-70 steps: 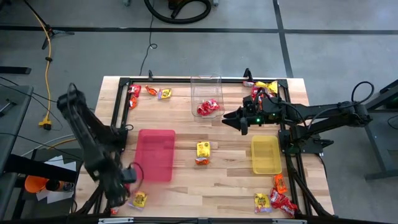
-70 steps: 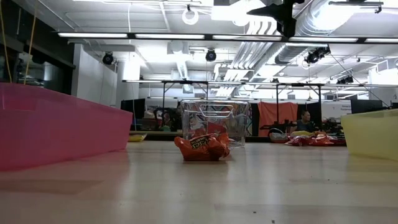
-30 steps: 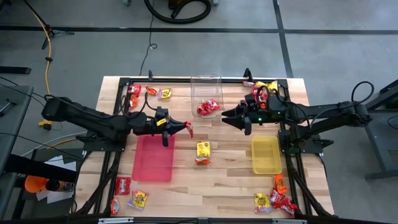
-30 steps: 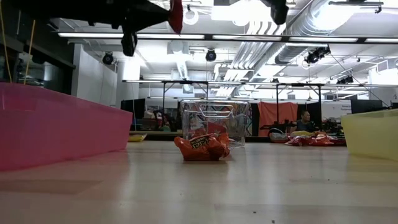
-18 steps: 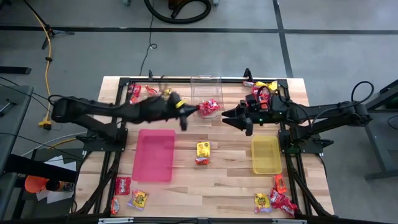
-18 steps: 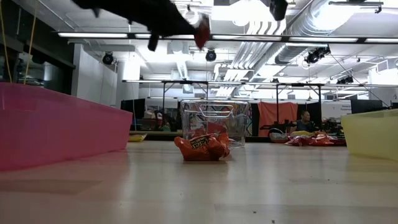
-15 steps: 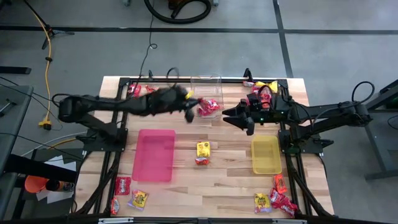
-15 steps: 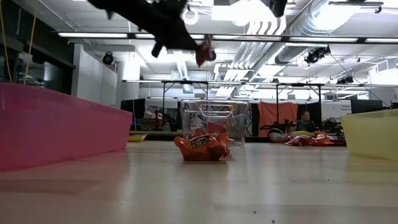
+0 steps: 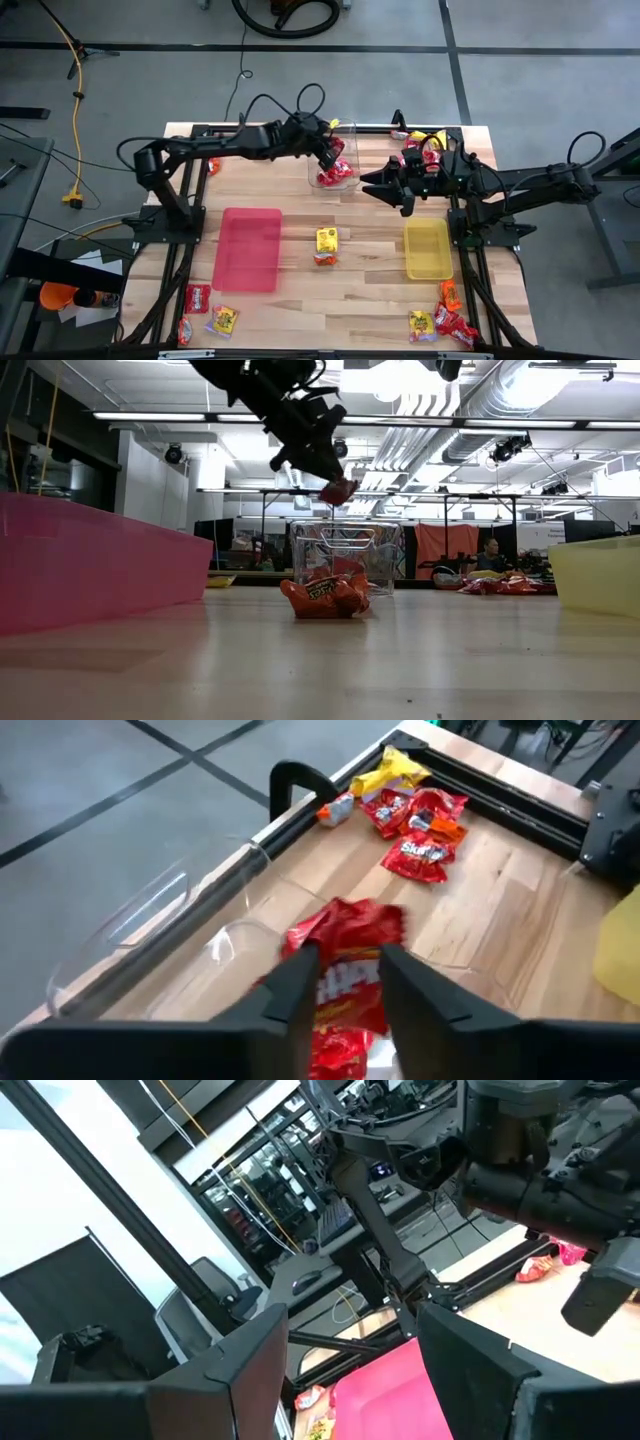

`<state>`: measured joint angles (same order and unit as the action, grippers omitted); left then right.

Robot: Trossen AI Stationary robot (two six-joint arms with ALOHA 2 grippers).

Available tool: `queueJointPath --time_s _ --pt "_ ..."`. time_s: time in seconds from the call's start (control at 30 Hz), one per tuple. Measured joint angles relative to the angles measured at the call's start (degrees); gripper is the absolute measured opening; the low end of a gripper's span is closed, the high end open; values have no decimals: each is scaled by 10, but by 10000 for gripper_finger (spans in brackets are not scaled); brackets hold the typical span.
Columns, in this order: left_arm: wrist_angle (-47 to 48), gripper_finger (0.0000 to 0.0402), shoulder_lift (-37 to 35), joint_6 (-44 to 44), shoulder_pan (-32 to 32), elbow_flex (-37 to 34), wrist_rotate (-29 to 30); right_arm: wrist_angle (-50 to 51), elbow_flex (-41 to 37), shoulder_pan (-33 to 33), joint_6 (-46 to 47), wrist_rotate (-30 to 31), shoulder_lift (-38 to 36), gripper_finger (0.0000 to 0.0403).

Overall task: Sort candy
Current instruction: Put the red candy into the transparent bin

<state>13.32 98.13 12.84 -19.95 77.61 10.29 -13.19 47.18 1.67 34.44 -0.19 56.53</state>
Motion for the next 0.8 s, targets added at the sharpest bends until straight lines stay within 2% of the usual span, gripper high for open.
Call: queueJointPath --time_s 0.17,0.3,0.37,0.47,0.53,0.6,0.8 --pt "56 175 -19 5 1 11 22 0 0 0 -15 0 0 217" --pt "84 205 -46 30 1 12 22 0 0 -5 -15 0 0 217" --pt "92 210 -58 50 3 12 0 0 0 -5 -15 0 0 217" --pt "101 211 -79 71 15 12 -67 0 0 -5 -14 0 0 217" --pt "94 211 -96 80 36 4 -100 0 0 -5 -13 -1 0 217" --pt "77 211 -115 81 70 -9 -103 2 0 -2 -7 -12 0 217" --pt "-85 211 -195 98 201 -126 -36 7 0 8 16 -60 0 217"
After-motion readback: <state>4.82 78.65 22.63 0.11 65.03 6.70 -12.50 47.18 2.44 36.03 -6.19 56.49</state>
